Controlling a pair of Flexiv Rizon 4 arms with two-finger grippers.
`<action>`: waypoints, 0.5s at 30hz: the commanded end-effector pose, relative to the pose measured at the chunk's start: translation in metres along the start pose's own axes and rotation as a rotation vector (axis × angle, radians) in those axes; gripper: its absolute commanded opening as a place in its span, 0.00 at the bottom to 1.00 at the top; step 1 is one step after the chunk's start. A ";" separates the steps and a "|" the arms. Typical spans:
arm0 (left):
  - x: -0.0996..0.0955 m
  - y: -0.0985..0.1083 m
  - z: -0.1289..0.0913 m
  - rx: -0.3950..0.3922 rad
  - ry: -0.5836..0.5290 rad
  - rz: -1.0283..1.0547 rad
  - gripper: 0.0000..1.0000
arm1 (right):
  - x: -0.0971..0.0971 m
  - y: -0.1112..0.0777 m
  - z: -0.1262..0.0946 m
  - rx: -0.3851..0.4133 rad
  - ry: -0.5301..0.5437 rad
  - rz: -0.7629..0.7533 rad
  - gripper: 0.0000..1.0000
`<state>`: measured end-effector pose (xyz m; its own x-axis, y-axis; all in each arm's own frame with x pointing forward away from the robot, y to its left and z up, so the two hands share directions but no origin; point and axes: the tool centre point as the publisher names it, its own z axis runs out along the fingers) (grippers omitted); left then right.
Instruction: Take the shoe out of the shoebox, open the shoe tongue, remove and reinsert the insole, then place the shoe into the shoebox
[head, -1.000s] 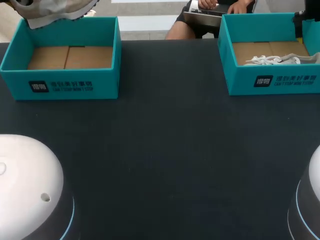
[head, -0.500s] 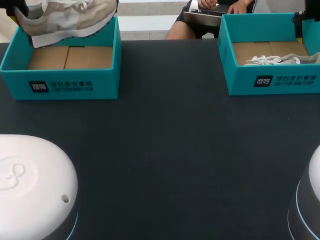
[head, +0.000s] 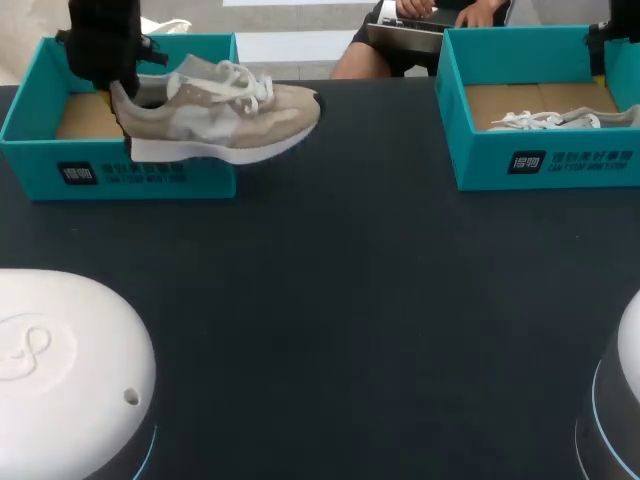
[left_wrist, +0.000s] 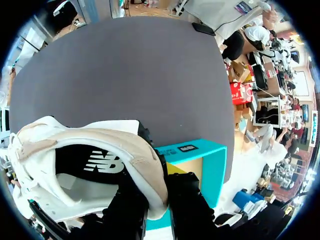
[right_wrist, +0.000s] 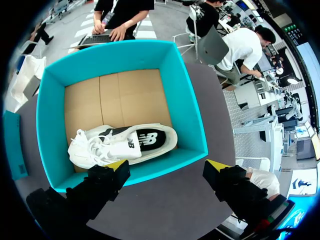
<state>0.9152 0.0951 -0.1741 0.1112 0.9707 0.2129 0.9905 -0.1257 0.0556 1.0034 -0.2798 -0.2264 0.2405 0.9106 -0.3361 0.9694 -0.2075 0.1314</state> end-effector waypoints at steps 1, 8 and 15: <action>-0.027 -0.016 0.001 -0.027 0.026 0.027 0.00 | 0.000 -0.001 0.000 -0.002 0.001 0.000 1.00; -0.068 -0.034 0.018 0.028 0.013 0.068 0.00 | 0.000 -0.001 0.000 -0.002 0.001 0.000 1.00; -0.095 -0.049 0.024 0.055 0.021 0.135 0.00 | 0.000 -0.001 0.000 -0.002 0.001 0.000 1.00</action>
<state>0.8560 0.0188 -0.2216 0.2466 0.9430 0.2236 0.9686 -0.2474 -0.0248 1.0035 -0.2796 -0.2263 0.2402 0.9107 -0.3361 0.9694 -0.2072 0.1315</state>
